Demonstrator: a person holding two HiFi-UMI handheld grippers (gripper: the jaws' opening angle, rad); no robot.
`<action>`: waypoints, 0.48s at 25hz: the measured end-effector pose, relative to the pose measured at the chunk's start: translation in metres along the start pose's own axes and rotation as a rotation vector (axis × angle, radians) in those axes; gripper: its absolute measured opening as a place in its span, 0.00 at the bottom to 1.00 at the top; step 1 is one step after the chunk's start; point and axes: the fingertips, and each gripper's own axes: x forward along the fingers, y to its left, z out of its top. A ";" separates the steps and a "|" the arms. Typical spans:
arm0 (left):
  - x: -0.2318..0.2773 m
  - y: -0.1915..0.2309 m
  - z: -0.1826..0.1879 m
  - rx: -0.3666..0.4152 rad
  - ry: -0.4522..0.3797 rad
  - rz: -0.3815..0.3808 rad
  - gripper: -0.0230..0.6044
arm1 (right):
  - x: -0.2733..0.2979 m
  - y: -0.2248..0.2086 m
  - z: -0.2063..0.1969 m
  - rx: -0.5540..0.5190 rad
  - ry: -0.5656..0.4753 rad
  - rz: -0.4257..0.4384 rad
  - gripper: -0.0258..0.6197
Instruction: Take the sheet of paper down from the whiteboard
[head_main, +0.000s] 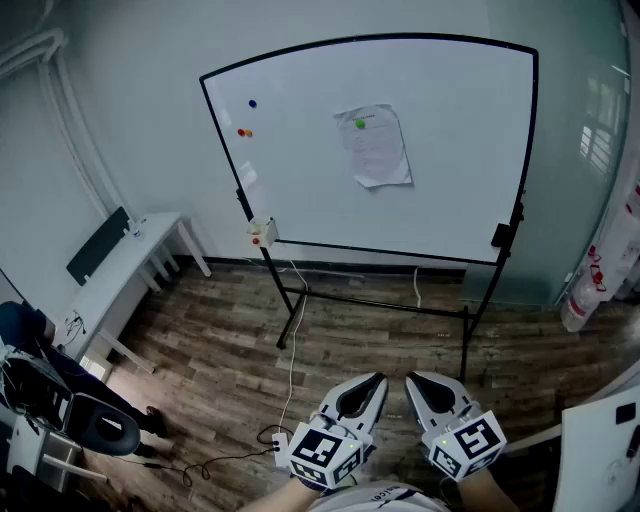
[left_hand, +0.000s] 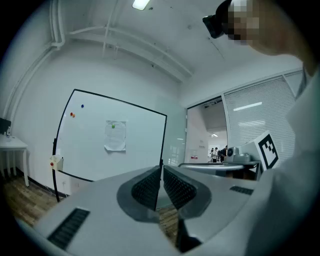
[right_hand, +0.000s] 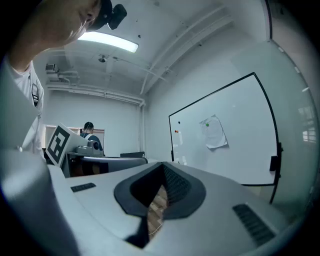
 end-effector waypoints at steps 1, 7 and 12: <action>0.003 0.001 0.000 0.000 0.000 0.000 0.09 | 0.002 -0.002 0.000 0.000 0.000 0.002 0.06; 0.023 -0.007 -0.004 0.006 0.004 -0.001 0.09 | -0.002 -0.024 -0.001 0.003 -0.005 0.007 0.06; 0.036 -0.006 -0.005 0.010 0.016 0.007 0.09 | -0.001 -0.038 0.001 0.050 -0.016 0.036 0.06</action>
